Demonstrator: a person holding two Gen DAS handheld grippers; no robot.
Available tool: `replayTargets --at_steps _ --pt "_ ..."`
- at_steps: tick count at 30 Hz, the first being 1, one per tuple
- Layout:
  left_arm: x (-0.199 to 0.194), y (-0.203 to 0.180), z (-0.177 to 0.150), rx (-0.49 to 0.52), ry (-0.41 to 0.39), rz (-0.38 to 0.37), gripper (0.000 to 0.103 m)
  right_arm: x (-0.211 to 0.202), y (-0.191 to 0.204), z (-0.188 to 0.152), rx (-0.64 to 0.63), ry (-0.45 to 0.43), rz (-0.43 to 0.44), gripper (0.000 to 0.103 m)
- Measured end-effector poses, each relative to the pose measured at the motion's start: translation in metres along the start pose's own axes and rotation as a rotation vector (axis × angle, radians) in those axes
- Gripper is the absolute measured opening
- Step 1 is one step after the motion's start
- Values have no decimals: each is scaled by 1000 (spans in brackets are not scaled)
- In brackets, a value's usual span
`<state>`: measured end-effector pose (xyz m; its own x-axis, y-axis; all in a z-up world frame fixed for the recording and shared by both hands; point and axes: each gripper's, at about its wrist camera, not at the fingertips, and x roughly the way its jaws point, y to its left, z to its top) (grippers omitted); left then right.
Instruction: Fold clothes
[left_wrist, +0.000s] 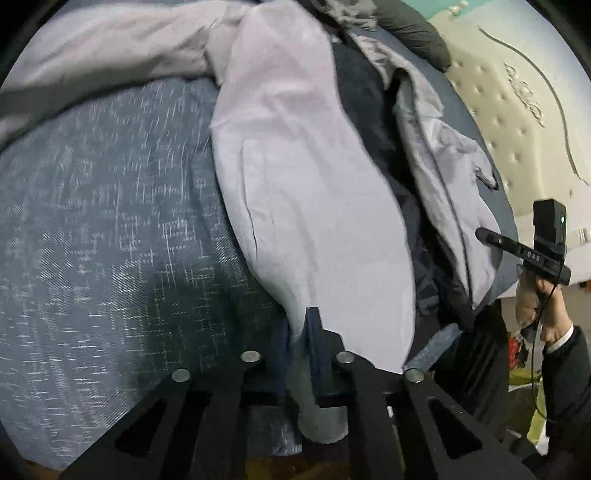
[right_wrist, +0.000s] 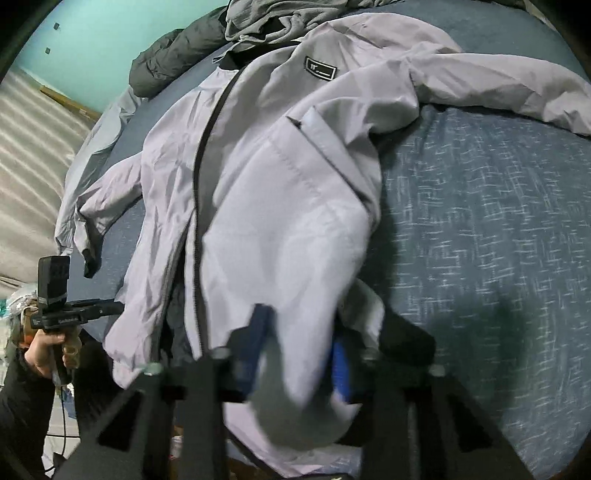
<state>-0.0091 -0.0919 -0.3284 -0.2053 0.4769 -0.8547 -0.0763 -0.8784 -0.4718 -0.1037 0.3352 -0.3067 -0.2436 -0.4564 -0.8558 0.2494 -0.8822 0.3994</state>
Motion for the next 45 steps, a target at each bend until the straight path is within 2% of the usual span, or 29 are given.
replayTargets --at_steps 2,9,12,15,17,18,19,20,21,23,26,28,33,41,45 --pt "-15 -3 -2 19 -19 -3 7 0 5 0 -12 1 2 9" --pt "-66 -15 -7 85 -85 -13 6 -59 7 -1 61 -40 12 5" --pt "-58 -7 -6 57 -56 31 6 -77 -5 -7 112 -40 0 5" --pt "-50 2 -5 28 -28 74 8 -60 -23 -15 169 33 -59 8" --pt "-45 7 -4 9 -10 103 16 -41 -38 -20 224 87 -129 10" --pt "-51 9 1 10 -26 107 25 -39 -41 -20 238 79 -151 11" --pt "-58 10 5 10 -43 111 39 -39 -44 -19 250 67 -172 20" --pt "-63 7 10 17 -57 117 46 -44 -43 -15 243 38 -192 28" --pt "-68 4 15 24 -71 123 53 -51 -40 -10 232 6 -211 30" --pt "-78 -2 24 38 -99 135 54 -65 -35 1 209 -59 -250 32" --pt "-85 -13 48 63 -138 136 55 -85 -20 24 151 -161 -231 35" --pt "-82 -26 64 77 -160 136 57 -90 -12 37 115 -192 -203 38" --pt "-66 -47 110 86 -203 128 59 -75 13 70 39 -208 -163 38" --pt "-33 -53 180 84 -212 179 60 -34 21 106 51 -221 -117 42" --pt "-9 -51 218 90 -206 211 67 -12 13 121 71 -244 -72 42"
